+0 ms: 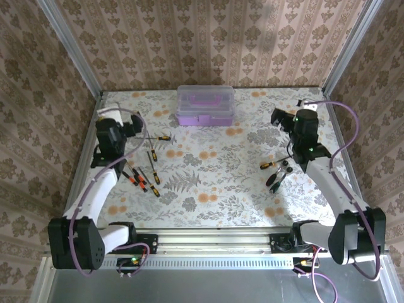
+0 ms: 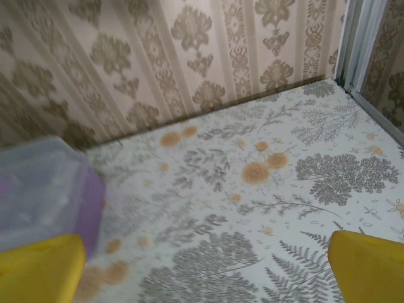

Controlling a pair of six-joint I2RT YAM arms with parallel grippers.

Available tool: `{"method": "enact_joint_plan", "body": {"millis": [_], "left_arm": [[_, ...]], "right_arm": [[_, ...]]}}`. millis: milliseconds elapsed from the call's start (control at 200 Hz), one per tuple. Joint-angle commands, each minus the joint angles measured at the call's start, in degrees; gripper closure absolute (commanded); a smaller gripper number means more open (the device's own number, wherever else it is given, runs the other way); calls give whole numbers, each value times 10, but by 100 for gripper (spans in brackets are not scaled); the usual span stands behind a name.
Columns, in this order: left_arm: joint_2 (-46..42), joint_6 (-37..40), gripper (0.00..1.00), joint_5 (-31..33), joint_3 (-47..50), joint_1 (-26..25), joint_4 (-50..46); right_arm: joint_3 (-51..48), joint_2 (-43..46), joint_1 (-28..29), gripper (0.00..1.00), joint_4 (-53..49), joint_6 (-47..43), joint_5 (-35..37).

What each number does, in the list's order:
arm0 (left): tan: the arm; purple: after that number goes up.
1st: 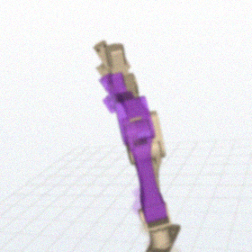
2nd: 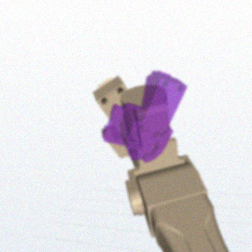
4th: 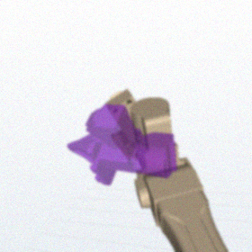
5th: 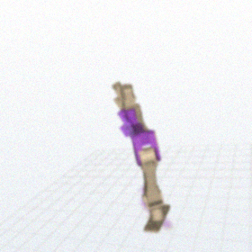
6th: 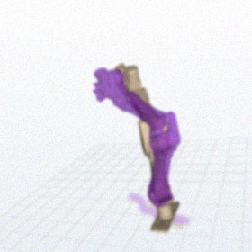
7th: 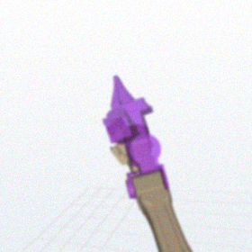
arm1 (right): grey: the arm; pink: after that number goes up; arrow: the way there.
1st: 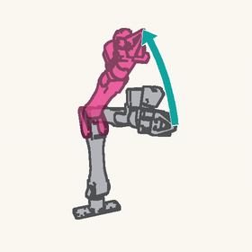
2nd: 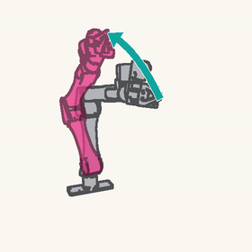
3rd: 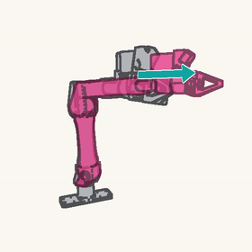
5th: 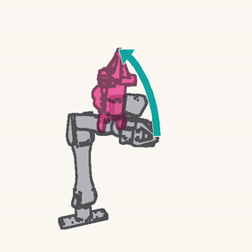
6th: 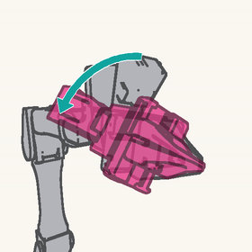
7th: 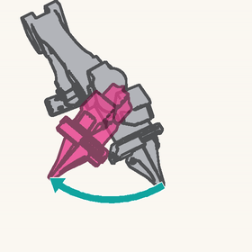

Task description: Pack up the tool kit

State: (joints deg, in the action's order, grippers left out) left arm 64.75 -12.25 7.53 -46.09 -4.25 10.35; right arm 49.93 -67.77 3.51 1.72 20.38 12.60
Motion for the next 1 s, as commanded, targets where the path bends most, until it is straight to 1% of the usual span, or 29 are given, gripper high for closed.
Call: {"method": "enact_joint_plan", "body": {"millis": [0,20,35,95,160,200,255,335,460,665,745,810,900,995], "left_arm": [[-14,-163,0,-154,-81,56,-185],[-11,-153,0,-210,-77,72,-161],[-9,-161,0,-234,-73,84,-146],[-7,-250,0,-264,-34,119,-86],[13,-330,0,-343,6,160,17],[37,-348,0,-373,-2,173,24],[73,-328,0,-397,-31,172,4],[117,-290,0,-402,-81,148,-37],[183,-224,0,-398,-161,86,-93],[312,-171,0,-378,-291,5,-148],[375,-151,0,-381,-352,-12,-172],[430,-145,0,-387,-408,-21,-195],[509,-132,0,-399,-497,-34,-241],[568,-107,0,-378,-571,-54,-281]], "right_arm": [[-13,20,-28,0,-122,127,-97],[-22,21,-36,0,-112,132,-125],[-27,22,-43,0,-110,138,-139],[-36,22,-56,0,-120,151,-173],[-42,21,-55,0,-134,144,-201],[-51,23,-55,0,-132,149,-226],[-66,25,-53,0,-124,156,-252],[-83,28,-46,0,-118,160,-263],[-95,30,-37,0,-109,170,-275],[-93,22,-18,0,-92,175,-277],[-79,2,-18,0,-69,211,-271],[-54,-22,-14,0,-41,225,-294],[-4,-52,-10,0,-65,207,-318],[18,-63,-8,0,-91,189,-316]]}}
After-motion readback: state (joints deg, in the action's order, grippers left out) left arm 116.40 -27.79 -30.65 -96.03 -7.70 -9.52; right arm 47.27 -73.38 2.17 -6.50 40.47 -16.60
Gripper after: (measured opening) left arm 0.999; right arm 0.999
